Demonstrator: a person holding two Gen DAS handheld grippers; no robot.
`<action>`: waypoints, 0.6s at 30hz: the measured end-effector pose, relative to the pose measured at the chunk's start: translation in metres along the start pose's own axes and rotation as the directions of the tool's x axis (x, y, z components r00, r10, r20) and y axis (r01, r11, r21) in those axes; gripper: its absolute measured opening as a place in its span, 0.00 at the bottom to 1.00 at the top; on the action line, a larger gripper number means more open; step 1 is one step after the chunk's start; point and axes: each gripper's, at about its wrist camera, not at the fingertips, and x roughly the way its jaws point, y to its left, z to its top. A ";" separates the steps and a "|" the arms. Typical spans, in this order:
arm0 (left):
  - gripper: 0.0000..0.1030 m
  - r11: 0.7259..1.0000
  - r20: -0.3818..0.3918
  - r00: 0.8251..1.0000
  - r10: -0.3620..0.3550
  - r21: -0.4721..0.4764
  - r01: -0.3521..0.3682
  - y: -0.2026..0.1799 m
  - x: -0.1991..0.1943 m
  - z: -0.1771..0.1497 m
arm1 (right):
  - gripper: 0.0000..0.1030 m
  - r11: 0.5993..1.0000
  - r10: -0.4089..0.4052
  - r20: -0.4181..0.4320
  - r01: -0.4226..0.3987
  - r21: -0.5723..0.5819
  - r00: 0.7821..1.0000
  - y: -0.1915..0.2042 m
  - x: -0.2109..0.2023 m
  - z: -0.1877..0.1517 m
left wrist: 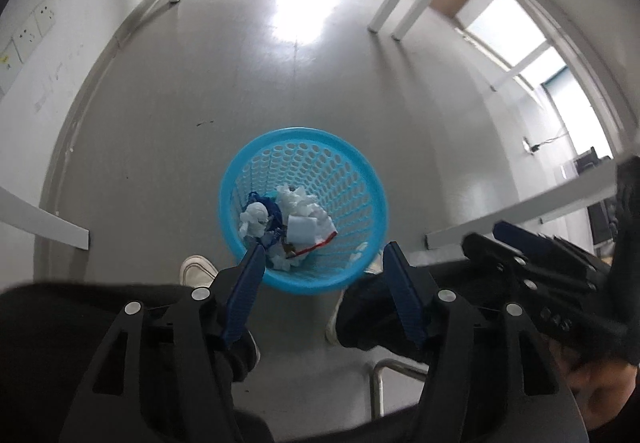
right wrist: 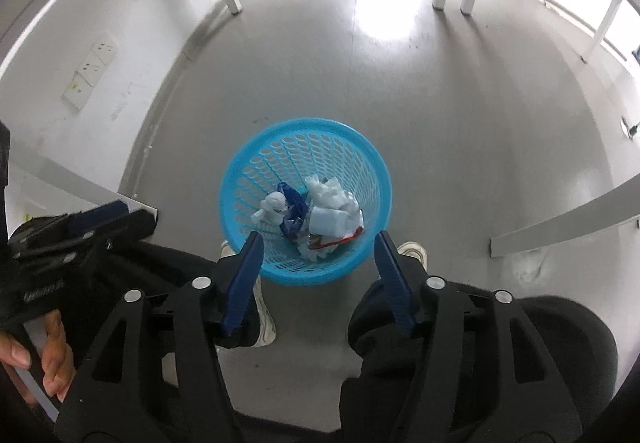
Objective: Collect trash
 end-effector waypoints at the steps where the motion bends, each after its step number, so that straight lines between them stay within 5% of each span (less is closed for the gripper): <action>1: 0.60 1.000 0.010 1.000 -0.002 0.004 0.002 -0.002 -0.005 -0.004 | 0.57 1.000 -0.004 0.005 0.004 -0.010 1.000 0.002 -0.006 -0.004; 10: 0.69 0.998 0.073 0.997 0.016 0.064 -0.021 -0.022 -0.065 -0.030 | 0.69 0.997 0.006 0.077 -0.001 -0.074 0.997 0.020 -0.055 -0.033; 18: 0.94 0.991 0.166 0.985 0.038 0.117 -0.058 -0.032 -0.106 -0.063 | 0.91 0.996 0.061 0.133 -0.051 -0.073 0.989 0.020 -0.104 -0.073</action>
